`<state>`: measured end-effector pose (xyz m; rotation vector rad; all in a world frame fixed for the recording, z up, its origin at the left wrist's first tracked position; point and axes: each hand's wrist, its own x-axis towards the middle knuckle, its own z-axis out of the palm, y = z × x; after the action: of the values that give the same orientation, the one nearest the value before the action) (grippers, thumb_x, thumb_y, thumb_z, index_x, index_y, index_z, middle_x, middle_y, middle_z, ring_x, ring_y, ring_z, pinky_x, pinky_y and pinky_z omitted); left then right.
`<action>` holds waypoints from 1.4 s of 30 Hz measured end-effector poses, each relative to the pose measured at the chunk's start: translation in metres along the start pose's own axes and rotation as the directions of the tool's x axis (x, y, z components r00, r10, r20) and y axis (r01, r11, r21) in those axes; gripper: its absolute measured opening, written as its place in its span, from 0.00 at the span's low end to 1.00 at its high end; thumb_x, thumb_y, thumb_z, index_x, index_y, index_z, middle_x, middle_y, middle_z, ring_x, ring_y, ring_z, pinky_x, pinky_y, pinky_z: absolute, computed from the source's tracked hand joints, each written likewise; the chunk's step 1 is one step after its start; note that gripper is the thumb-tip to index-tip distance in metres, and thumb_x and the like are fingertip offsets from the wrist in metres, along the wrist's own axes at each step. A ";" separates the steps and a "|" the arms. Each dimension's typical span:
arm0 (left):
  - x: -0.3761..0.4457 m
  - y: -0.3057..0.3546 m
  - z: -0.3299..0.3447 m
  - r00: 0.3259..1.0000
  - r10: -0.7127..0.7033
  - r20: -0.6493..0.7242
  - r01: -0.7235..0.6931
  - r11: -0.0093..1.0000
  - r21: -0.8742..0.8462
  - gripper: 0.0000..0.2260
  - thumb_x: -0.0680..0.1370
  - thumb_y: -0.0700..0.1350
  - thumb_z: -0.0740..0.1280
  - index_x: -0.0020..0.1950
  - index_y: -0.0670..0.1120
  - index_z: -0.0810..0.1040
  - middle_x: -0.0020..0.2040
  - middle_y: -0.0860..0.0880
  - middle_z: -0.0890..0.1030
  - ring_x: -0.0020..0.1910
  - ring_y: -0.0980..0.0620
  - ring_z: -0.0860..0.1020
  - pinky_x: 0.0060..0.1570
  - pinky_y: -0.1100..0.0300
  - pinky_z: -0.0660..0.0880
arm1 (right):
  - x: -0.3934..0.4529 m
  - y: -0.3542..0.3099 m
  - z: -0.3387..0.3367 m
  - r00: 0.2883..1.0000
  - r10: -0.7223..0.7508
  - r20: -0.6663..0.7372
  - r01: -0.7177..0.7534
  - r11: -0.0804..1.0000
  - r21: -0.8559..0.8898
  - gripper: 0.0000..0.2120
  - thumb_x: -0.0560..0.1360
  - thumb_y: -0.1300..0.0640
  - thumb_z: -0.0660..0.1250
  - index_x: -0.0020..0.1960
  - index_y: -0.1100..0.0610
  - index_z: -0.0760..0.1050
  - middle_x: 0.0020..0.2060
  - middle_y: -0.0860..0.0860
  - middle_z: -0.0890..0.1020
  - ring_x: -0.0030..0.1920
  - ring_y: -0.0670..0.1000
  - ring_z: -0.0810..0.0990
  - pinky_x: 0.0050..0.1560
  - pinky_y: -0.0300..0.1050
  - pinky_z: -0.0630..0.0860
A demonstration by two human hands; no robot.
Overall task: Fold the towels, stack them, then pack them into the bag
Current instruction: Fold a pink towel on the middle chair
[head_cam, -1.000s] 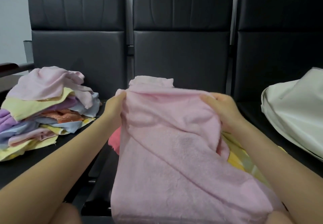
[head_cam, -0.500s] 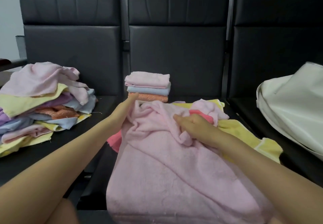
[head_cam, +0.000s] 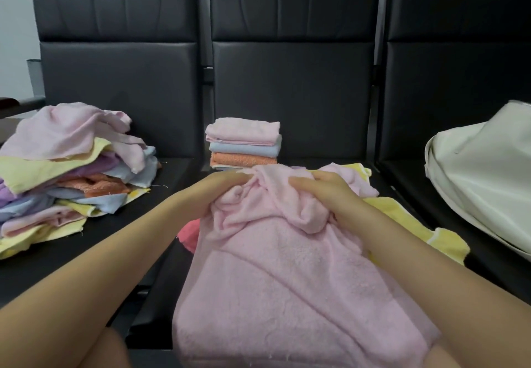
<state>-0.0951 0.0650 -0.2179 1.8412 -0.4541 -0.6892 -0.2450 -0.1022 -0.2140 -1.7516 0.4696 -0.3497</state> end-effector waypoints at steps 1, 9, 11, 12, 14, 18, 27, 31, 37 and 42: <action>0.002 0.000 -0.001 0.999 0.053 -0.002 -0.053 0.998 0.014 0.10 0.75 0.54 0.69 0.41 0.48 0.79 0.36 0.51 0.80 0.39 0.54 0.77 0.43 0.59 0.72 | 0.002 -0.001 -0.001 0.999 -0.009 -0.043 0.011 0.998 0.056 0.08 0.77 0.51 0.69 0.44 0.55 0.77 0.37 0.50 0.80 0.39 0.49 0.80 0.37 0.38 0.75; -0.016 0.027 0.010 0.747 0.662 -0.063 -0.640 0.741 0.201 0.12 0.75 0.43 0.67 0.35 0.48 0.67 0.31 0.57 0.72 0.32 0.61 0.69 0.35 0.68 0.68 | -0.001 -0.026 -0.034 0.924 -0.163 -0.346 0.306 0.859 0.412 0.07 0.78 0.55 0.67 0.41 0.54 0.74 0.39 0.53 0.77 0.45 0.53 0.75 0.47 0.49 0.71; -0.023 0.030 0.019 0.758 0.646 0.087 -0.646 0.728 0.227 0.11 0.75 0.45 0.68 0.36 0.49 0.68 0.33 0.54 0.74 0.34 0.60 0.70 0.36 0.67 0.68 | -0.005 -0.029 -0.041 0.904 -0.187 -0.384 0.325 0.886 0.332 0.07 0.78 0.54 0.66 0.44 0.55 0.73 0.40 0.52 0.76 0.43 0.51 0.75 0.45 0.48 0.72; -0.028 0.030 0.025 0.778 0.609 0.155 -0.628 0.744 0.226 0.10 0.77 0.48 0.68 0.38 0.48 0.71 0.35 0.54 0.74 0.36 0.60 0.71 0.37 0.68 0.68 | -0.006 -0.029 -0.044 0.905 -0.186 -0.384 0.316 0.896 0.311 0.06 0.78 0.53 0.65 0.46 0.56 0.73 0.40 0.51 0.77 0.42 0.50 0.76 0.44 0.47 0.73; -0.031 0.026 0.036 0.834 0.506 0.221 -0.543 0.823 0.166 0.13 0.80 0.56 0.63 0.44 0.48 0.76 0.42 0.56 0.77 0.43 0.60 0.74 0.43 0.68 0.69 | -0.008 -0.026 -0.046 0.924 -0.159 -0.349 0.272 0.913 0.305 0.07 0.79 0.52 0.65 0.49 0.56 0.74 0.41 0.50 0.79 0.42 0.49 0.78 0.43 0.45 0.75; -0.028 0.025 0.046 0.893 0.418 0.168 -0.441 0.888 0.133 0.10 0.80 0.50 0.63 0.54 0.46 0.80 0.49 0.53 0.82 0.50 0.56 0.78 0.53 0.61 0.74 | -0.007 -0.025 -0.046 0.950 -0.115 -0.289 0.217 0.910 0.353 0.11 0.78 0.50 0.66 0.54 0.57 0.76 0.46 0.52 0.82 0.46 0.51 0.81 0.48 0.48 0.78; -0.018 0.035 0.007 0.902 0.421 0.095 -0.429 0.849 0.309 0.16 0.73 0.53 0.73 0.36 0.42 0.75 0.33 0.51 0.73 0.33 0.56 0.70 0.37 0.57 0.67 | 0.013 -0.010 -0.071 0.852 -0.190 -0.488 0.221 0.975 0.006 0.08 0.78 0.54 0.64 0.51 0.59 0.75 0.42 0.50 0.77 0.41 0.48 0.74 0.38 0.41 0.71; -0.008 0.022 -0.025 0.944 0.286 0.166 -0.311 0.940 0.144 0.19 0.72 0.53 0.74 0.41 0.37 0.76 0.37 0.46 0.76 0.35 0.50 0.73 0.40 0.56 0.73 | 0.030 0.009 -0.094 0.836 0.010 -0.548 0.081 0.986 0.142 0.06 0.75 0.55 0.65 0.44 0.57 0.74 0.40 0.52 0.76 0.34 0.49 0.72 0.34 0.43 0.69; 0.014 0.006 -0.014 0.978 0.190 0.085 -0.187 0.982 -0.038 0.09 0.82 0.43 0.61 0.43 0.47 0.72 0.32 0.53 0.74 0.27 0.58 0.72 0.26 0.66 0.70 | 0.046 0.029 -0.105 0.896 0.199 -0.397 -0.004 0.898 0.441 0.12 0.78 0.65 0.63 0.60 0.59 0.77 0.49 0.54 0.81 0.46 0.50 0.80 0.40 0.41 0.77; 0.059 0.014 -0.018 0.889 0.200 -0.412 -0.232 0.972 -0.028 0.10 0.79 0.40 0.61 0.38 0.47 0.71 0.32 0.49 0.68 0.29 0.51 0.65 0.25 0.64 0.64 | 0.059 0.026 -0.103 0.865 0.101 -0.491 0.081 0.938 0.336 0.17 0.75 0.69 0.64 0.60 0.54 0.77 0.57 0.55 0.78 0.53 0.53 0.78 0.46 0.41 0.77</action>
<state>-0.0387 0.0373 -0.2140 1.7676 -0.3425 -0.1567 -0.2455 -0.2238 -0.2170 -1.2980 0.7408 -0.8443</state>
